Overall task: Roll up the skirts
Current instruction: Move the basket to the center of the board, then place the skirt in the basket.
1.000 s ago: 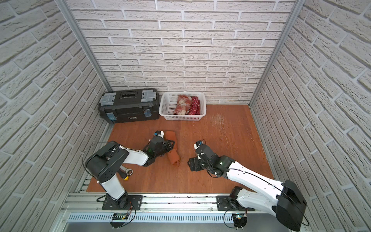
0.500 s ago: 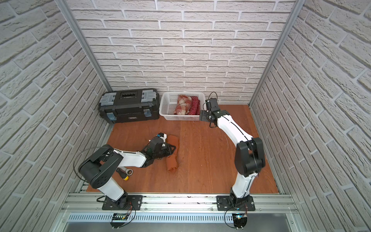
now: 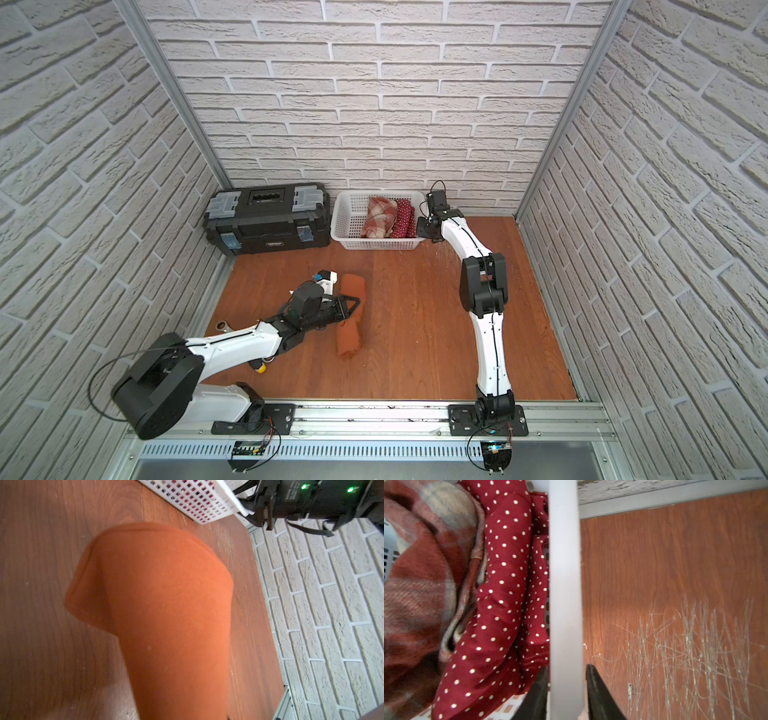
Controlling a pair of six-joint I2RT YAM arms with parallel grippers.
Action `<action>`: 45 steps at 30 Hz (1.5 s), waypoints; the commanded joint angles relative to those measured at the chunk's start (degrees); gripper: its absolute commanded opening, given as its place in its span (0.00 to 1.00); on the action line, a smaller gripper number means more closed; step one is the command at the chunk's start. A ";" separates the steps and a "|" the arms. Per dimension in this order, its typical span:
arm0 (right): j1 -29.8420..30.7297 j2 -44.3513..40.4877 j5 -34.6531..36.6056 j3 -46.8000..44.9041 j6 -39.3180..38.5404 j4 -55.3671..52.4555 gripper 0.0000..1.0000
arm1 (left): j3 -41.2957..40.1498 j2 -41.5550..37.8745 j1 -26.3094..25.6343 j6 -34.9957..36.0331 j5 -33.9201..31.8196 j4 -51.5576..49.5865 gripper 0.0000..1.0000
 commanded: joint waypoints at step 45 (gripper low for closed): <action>-0.37 -43.00 -5.81 -67.10 2.68 14.78 0.03 | 61.65 47.50 12.12 25.26 7.55 -24.80 0.00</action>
